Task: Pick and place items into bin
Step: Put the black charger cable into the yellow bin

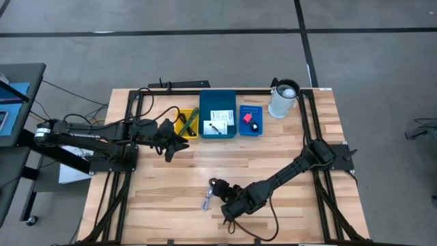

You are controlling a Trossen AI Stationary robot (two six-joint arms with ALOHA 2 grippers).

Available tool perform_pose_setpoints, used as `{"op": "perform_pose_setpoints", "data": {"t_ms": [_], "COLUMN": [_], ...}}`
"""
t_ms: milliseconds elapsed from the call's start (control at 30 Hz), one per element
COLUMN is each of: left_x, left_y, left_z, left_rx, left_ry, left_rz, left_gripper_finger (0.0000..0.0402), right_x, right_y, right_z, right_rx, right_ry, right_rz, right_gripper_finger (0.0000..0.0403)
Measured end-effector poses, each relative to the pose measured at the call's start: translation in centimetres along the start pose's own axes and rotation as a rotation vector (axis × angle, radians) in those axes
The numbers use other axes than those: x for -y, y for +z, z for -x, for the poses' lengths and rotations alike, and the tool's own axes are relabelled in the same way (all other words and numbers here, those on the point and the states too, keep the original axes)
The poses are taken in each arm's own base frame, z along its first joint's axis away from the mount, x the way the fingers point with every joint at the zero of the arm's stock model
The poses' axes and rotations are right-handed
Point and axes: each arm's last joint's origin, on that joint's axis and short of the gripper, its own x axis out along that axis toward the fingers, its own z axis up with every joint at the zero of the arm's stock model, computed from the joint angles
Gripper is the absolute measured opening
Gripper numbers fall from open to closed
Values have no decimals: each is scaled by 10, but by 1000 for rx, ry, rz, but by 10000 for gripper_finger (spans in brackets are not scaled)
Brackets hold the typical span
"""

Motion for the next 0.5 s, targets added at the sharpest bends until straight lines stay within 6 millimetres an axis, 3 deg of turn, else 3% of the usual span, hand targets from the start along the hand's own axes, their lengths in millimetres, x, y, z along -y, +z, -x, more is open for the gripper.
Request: {"op": "perform_pose_setpoints", "data": {"t_ms": [500], "left_x": [0], "left_y": [0], "left_z": [0], "left_rx": [1], "left_ry": [1], "left_rz": [0], "left_gripper_finger": [128], "right_x": [-5], "right_y": [11], "right_z": [6], "right_rx": [106], "right_ry": [32], "right_rz": [6], "right_gripper_finger": [186]}}
